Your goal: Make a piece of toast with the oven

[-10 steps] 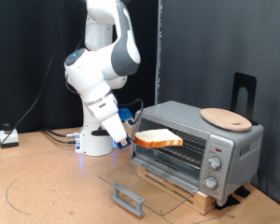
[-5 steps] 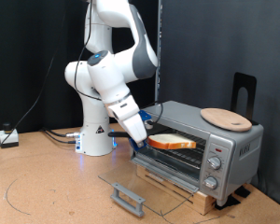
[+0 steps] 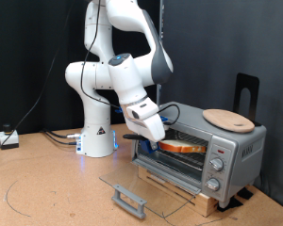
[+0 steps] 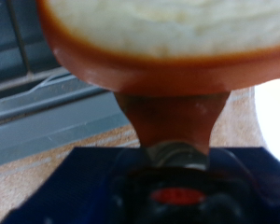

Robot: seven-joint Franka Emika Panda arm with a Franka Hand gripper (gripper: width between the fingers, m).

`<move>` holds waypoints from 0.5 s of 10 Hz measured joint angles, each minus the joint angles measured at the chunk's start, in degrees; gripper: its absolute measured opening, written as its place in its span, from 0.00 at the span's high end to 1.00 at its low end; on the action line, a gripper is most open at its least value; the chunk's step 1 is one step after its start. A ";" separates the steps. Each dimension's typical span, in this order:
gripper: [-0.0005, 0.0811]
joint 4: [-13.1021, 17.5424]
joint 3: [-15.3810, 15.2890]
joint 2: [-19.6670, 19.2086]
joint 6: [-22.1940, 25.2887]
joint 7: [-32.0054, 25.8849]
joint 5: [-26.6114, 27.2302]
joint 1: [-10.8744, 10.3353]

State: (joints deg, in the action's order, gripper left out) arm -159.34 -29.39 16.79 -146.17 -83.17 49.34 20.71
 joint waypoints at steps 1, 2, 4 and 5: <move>0.51 -0.02 -0.52 0.23 -0.50 -0.14 0.10 -0.44; 0.51 -0.02 -0.95 0.53 -0.57 -0.13 -0.48 -0.50; 0.51 -0.03 -1.48 1.19 -0.23 1.10 -2.58 -0.42; 0.51 -0.10 -1.48 1.43 0.04 2.20 -4.19 -0.17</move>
State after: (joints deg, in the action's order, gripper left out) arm -159.43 -30.87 18.21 -146.12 -80.97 45.15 20.54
